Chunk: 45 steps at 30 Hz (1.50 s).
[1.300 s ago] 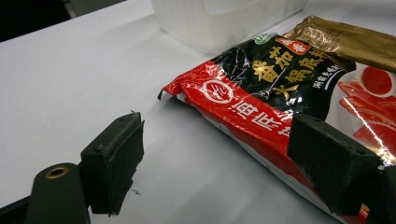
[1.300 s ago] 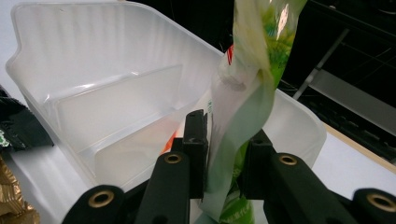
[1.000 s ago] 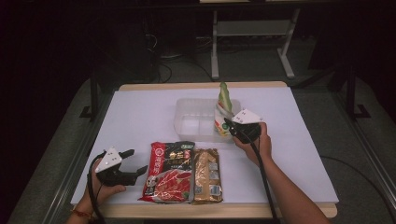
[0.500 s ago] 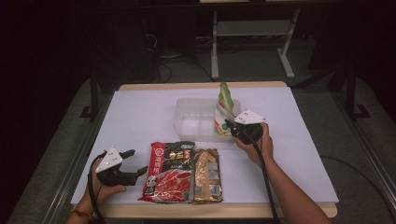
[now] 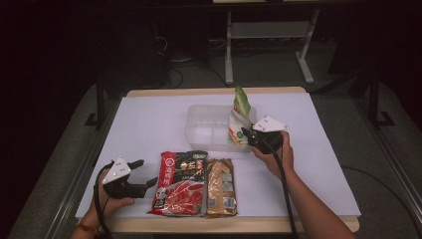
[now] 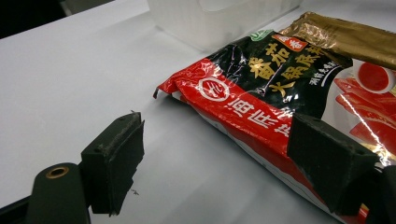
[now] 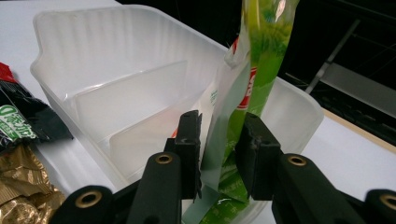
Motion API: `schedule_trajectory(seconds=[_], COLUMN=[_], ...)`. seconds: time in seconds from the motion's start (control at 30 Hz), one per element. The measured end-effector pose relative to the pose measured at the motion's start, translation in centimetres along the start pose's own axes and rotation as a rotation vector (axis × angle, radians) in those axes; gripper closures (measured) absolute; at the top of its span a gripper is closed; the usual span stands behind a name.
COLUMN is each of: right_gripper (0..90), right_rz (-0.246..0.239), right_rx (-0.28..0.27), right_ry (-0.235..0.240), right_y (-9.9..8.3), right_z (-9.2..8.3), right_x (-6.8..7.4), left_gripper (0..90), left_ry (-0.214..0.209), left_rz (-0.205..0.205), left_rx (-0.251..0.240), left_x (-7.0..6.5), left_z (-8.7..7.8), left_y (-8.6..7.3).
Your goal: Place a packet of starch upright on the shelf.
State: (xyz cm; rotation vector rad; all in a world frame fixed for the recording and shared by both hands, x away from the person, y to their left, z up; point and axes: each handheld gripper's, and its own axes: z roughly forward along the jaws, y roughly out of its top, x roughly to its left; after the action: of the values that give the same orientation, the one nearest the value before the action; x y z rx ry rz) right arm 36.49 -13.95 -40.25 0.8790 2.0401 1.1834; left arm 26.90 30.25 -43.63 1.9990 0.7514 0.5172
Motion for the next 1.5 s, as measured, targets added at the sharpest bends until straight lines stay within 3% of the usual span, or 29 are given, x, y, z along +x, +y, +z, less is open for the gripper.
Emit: schedule_trajectory(seconds=[0.33,0.97,1.17,1.5], right_gripper=[68.2,65.8,64.1,60.7], right_rz=[0.021,0.018,0.043,0.032], right_rx=[-0.007,-0.024,-0.016,0.027], right_ry=[0.017,0.079,0.104,0.155], right_y=[0.2,-0.1,-1.1,-2.6], right_z=[-0.8,-4.4,-5.1,-6.1], right_x=[-0.1,0.0,0.1,0.7], left_gripper=[18.6,18.6,18.6,18.6], left_ry=[-0.001,-0.011,-0.012,-0.028], left_rz=[0.000,-0.003,0.006,0.009], left_rx=[0.001,0.005,0.008,0.015], left_x=[0.0,0.2,0.1,0.1], left_z=[0.0,0.3,0.3,0.6], left_y=[0.0,0.0,-0.1,-0.2])
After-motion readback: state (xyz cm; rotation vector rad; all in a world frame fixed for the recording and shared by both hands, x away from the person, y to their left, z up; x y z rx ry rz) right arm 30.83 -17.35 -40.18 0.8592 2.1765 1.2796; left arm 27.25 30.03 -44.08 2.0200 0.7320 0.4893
